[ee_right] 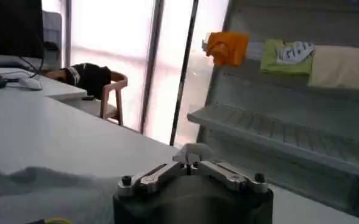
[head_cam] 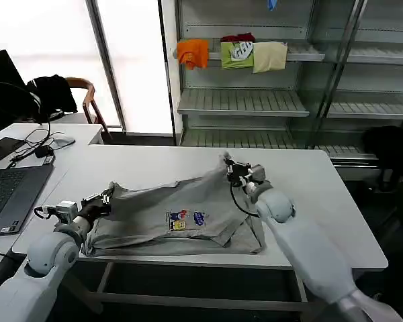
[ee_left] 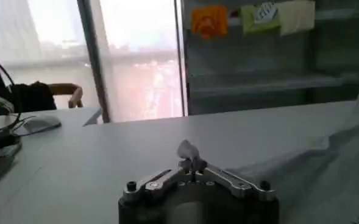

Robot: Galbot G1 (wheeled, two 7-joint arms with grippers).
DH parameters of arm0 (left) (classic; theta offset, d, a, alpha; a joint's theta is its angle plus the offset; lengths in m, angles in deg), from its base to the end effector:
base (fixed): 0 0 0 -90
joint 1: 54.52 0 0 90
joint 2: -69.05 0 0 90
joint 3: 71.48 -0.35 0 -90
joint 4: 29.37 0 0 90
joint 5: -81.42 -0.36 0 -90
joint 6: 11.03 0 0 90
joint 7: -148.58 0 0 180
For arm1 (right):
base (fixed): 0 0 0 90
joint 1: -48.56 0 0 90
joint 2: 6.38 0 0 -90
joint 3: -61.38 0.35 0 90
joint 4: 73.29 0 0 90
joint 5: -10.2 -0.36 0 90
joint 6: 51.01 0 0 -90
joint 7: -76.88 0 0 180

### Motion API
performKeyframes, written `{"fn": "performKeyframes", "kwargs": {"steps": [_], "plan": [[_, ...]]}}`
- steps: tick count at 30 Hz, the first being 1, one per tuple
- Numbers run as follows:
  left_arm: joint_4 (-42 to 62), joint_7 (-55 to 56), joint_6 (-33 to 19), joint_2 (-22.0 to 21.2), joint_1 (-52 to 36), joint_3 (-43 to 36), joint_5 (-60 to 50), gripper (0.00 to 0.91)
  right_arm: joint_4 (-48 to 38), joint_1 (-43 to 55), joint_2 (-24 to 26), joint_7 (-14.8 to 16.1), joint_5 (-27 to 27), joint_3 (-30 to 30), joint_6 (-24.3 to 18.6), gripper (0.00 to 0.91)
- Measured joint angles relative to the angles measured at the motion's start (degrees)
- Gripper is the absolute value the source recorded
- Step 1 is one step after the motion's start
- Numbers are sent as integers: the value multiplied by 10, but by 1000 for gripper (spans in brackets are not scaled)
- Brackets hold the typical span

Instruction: Fold and organize the clothes.

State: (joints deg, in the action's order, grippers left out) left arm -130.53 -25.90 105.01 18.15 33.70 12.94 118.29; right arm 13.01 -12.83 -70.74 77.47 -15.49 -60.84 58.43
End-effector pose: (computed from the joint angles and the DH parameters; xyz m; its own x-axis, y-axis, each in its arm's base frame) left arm 0.3588 0.1501 -0.2282 -0.9441 0.0724 0.3215 0.1017 0.9919 0.0755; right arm 0.4676 0.0112 -0.2226 -0.8951 -0.4063 0.1833 -0.4360 0.8838 -0.1698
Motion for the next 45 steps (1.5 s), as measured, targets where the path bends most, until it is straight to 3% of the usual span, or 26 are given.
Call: {"fn": "performKeyframes", "kwargs": {"steps": [11, 24, 33, 34, 35, 36, 38, 39, 40, 41, 42, 45], "plan": [[-23, 53, 18, 1, 51, 31, -11, 10, 163, -141, 82, -18, -16, 41, 9, 0], [-50, 76, 16, -4, 106, 47, -41, 20, 260, -261, 109, -41, -5, 70, 10, 0], [-63, 93, 6, -16, 141, 46, -66, 40, 289, -322, 98, -112, 22, 64, -10, 0], [-64, 95, 5, -18, 144, 44, -69, 60, 289, -326, 95, -124, 26, 62, -13, 20], [-64, 97, 3, -19, 147, 43, -72, 111, 289, -329, 91, -139, 32, 59, -16, 151], [-64, 99, 1, -19, 150, 41, -75, 111, 288, -331, 87, -151, 36, 56, -19, 202], [-64, 101, -3, -20, 154, 37, -79, 161, 283, -336, 80, -176, 45, 52, -26, 242], [-64, 101, -4, -20, 155, 36, -81, 272, 279, -337, 76, -186, 50, 51, -29, 595], [-64, 102, -7, -21, 157, 34, -84, 383, 275, -337, 72, -196, 55, 50, -33, 867], [-64, 103, -8, -22, 157, 33, -87, 705, 269, -338, 68, -206, 61, 50, -37, 907], [-64, 103, -10, -22, 158, 32, -90, 907, 264, -338, 64, -214, 66, 50, -40, 907], [-61, 104, -15, -21, 160, 31, -99, 907, 245, -334, 52, -232, 81, 50, -51, 907]]}}
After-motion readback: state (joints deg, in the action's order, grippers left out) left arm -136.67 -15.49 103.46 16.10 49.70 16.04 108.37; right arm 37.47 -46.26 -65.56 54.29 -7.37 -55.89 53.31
